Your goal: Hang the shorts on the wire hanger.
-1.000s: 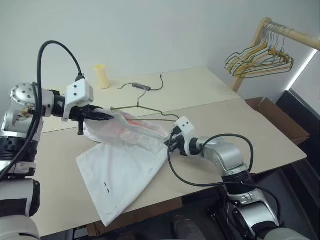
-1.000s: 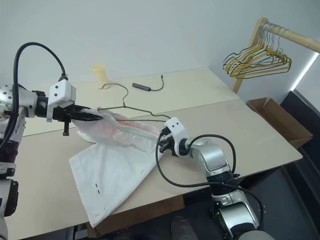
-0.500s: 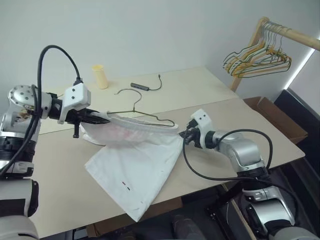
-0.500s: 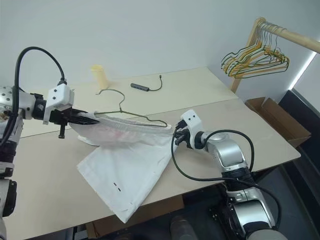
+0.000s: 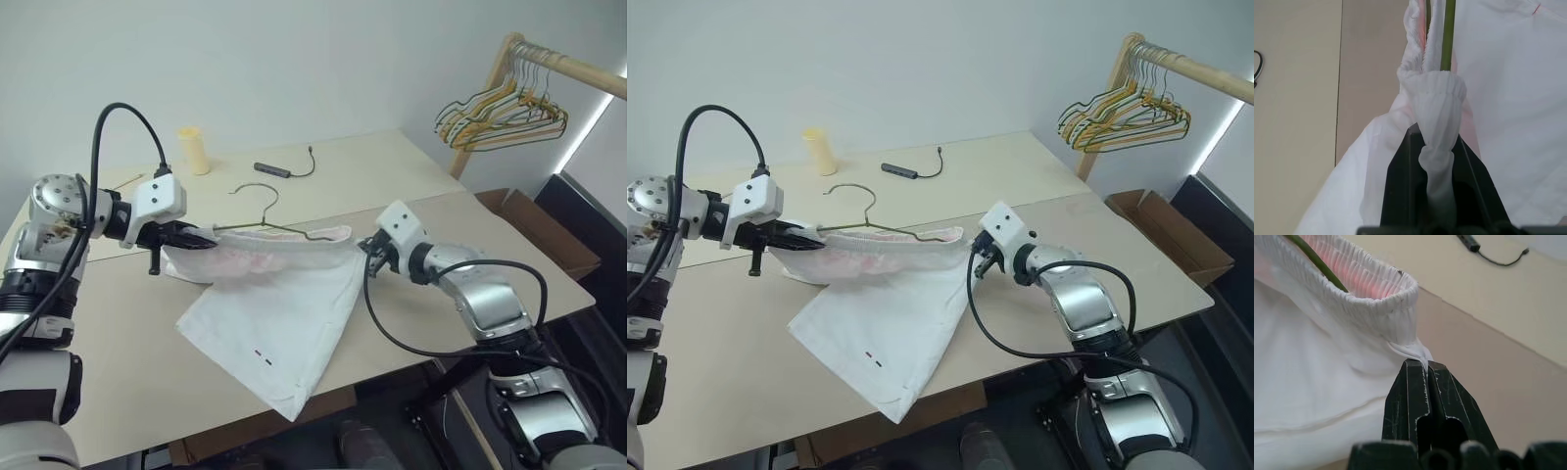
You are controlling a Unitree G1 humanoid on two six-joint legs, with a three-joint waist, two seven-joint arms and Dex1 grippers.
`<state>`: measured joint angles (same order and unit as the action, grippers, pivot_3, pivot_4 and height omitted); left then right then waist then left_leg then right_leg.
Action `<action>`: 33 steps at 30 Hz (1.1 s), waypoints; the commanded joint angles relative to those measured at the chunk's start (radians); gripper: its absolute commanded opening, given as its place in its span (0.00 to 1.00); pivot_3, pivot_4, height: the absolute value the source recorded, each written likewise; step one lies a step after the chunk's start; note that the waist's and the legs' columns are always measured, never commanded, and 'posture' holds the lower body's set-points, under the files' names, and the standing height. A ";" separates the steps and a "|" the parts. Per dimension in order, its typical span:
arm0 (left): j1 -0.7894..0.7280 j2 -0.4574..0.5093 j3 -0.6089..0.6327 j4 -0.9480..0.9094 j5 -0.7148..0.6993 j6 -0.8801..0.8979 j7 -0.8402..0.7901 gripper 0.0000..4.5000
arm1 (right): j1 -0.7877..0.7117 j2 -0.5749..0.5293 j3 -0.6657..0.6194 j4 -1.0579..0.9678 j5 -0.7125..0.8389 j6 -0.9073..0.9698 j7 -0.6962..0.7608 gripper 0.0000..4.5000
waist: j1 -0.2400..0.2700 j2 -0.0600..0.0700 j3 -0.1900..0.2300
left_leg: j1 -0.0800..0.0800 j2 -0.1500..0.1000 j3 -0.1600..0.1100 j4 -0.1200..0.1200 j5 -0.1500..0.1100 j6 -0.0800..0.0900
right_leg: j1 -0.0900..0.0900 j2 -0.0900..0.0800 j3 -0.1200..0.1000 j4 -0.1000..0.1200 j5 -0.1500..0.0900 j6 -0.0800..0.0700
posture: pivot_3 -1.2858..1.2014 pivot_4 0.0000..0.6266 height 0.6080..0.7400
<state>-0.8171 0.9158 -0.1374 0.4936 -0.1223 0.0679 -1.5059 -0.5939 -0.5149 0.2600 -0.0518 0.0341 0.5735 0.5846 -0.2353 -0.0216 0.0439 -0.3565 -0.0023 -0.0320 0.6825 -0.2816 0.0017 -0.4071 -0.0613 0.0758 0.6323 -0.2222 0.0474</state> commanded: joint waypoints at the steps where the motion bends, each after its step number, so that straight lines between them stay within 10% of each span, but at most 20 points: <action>1: -0.019 0.024 0.023 0.000 0.014 -0.012 0.013 0.00 | -0.046 -0.046 -0.006 -0.040 -0.066 -0.075 0.004 0.01 | 0.000 0.000 0.000 | 0.000 0.000 0.000 0.000 0.000 0.000 | 0.000 0.000 0.000 0.000 0.000 0.000 | 0.44 0.00 1.00; 28: -0.029 -0.040 0.071 -0.040 -0.004 -0.011 0.106 0.00 | -0.189 -0.004 0.136 -0.050 -0.281 -0.316 0.144 0.01 | 0.000 0.000 0.000 | 0.000 0.000 0.000 0.000 0.000 0.000 | 0.000 0.000 0.000 0.000 0.000 -0.001 | 0.44 0.00 1.00; 33: -0.015 -0.038 0.074 -0.054 -0.021 -0.022 0.082 0.00 | -0.177 0.010 0.088 -0.051 -0.182 -0.305 0.218 0.30 | -0.002 0.000 0.000 | 0.000 0.000 0.000 0.000 0.000 0.000 | 0.000 0.000 0.000 0.000 0.000 -0.001 | 0.44 0.00 1.00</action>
<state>-0.8211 0.8593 -0.0980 0.4739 -0.1191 0.0644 -1.4155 -0.7599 -0.5067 0.3948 -0.0809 -0.1816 0.2815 0.7817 -0.2376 -0.0216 0.0439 -0.3565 -0.0022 -0.0324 0.6827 -0.2816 0.0017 -0.4074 -0.0615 0.0757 0.6328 -0.2219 0.0469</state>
